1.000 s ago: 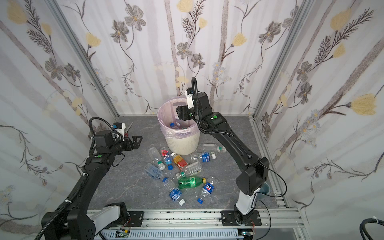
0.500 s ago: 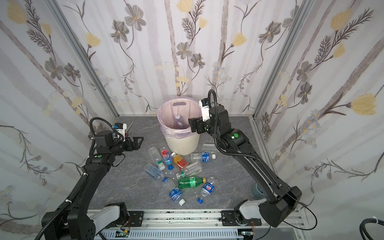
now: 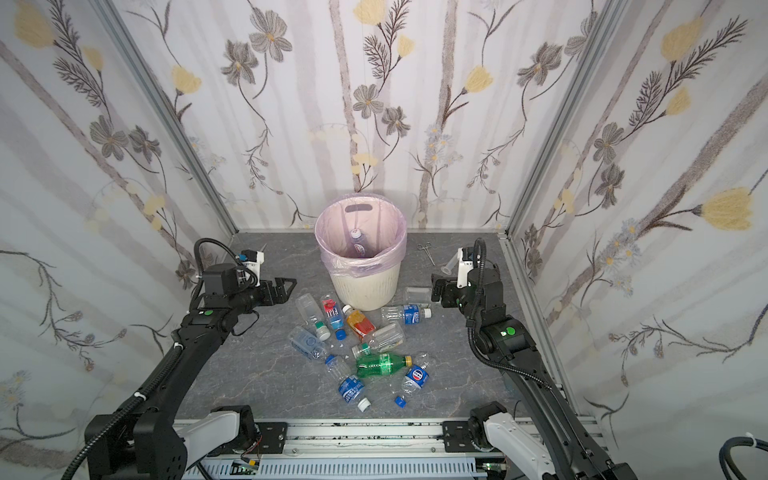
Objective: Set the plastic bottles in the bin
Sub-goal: 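Withdraw the right gripper from the bin while the left gripper reaches toward the pile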
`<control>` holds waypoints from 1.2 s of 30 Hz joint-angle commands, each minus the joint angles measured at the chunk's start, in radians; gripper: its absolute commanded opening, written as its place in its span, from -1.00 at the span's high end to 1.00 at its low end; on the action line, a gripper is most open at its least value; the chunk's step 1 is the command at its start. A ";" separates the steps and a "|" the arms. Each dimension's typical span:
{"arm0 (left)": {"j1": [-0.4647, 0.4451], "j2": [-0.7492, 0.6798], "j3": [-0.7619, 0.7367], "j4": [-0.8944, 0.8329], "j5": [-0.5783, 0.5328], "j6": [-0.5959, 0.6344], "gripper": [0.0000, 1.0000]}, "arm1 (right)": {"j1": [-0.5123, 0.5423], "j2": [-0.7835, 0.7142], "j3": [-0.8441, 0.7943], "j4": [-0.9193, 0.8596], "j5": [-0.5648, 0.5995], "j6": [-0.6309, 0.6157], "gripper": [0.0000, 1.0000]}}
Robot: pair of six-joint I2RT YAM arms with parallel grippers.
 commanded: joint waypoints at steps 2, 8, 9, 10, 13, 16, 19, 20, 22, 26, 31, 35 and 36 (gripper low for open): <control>-0.049 0.026 -0.001 -0.004 -0.159 -0.114 -0.91 | -0.033 -0.010 -0.030 0.035 0.003 0.009 -0.95; -0.092 0.069 -0.018 -0.012 -0.251 -0.231 -0.85 | -0.051 -0.013 -0.062 0.044 -0.003 0.005 -0.96; -0.100 0.078 -0.016 -0.012 -0.255 -0.243 -0.84 | -0.053 -0.012 -0.066 0.046 -0.008 0.003 -0.96; -0.107 0.090 -0.013 -0.012 -0.254 -0.257 -0.83 | -0.056 -0.013 -0.071 0.048 -0.012 0.000 -0.96; -0.132 0.117 0.004 -0.012 -0.249 -0.291 -0.81 | -0.063 -0.010 -0.080 0.047 -0.019 -0.009 -0.96; -0.156 0.164 0.013 -0.015 -0.268 -0.323 -0.79 | -0.069 -0.015 -0.096 0.046 -0.019 -0.014 -0.96; -0.184 0.190 0.010 -0.020 -0.291 -0.348 -0.77 | -0.076 -0.031 -0.115 0.049 -0.017 -0.018 -0.97; -0.194 0.202 0.010 -0.021 -0.298 -0.354 -0.77 | -0.080 -0.036 -0.115 0.050 -0.016 -0.018 -0.97; -0.212 0.225 0.011 -0.026 -0.314 -0.368 -0.75 | -0.082 -0.037 -0.115 0.050 -0.018 -0.018 -0.97; -0.236 0.272 0.015 -0.029 -0.350 -0.383 -0.72 | -0.085 -0.036 -0.116 0.052 -0.024 -0.020 -0.97; -0.252 0.333 0.033 -0.032 -0.367 -0.382 -0.68 | -0.086 -0.037 -0.116 0.052 -0.032 -0.021 -0.97; -0.259 0.382 0.052 -0.034 -0.379 -0.384 -0.65 | -0.087 -0.041 -0.116 0.051 -0.034 -0.018 -0.97; -0.258 0.396 0.057 -0.034 -0.381 -0.386 -0.64 | -0.086 -0.042 -0.115 0.050 -0.034 -0.018 -0.97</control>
